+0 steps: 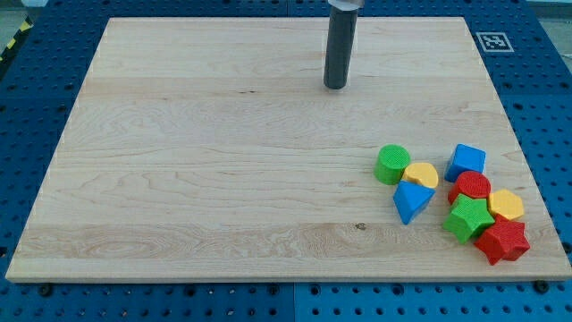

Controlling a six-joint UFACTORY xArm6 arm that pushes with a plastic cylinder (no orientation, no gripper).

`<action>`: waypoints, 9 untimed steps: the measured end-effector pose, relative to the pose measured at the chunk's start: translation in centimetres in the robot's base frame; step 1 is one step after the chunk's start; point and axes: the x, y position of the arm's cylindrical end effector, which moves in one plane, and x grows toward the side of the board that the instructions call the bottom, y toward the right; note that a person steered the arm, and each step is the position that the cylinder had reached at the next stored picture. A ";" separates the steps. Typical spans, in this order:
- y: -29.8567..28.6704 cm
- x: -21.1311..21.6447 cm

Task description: Place the green circle to the bottom center

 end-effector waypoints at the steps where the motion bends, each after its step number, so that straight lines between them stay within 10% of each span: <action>1: 0.0 0.0; 9: 0.2 -0.1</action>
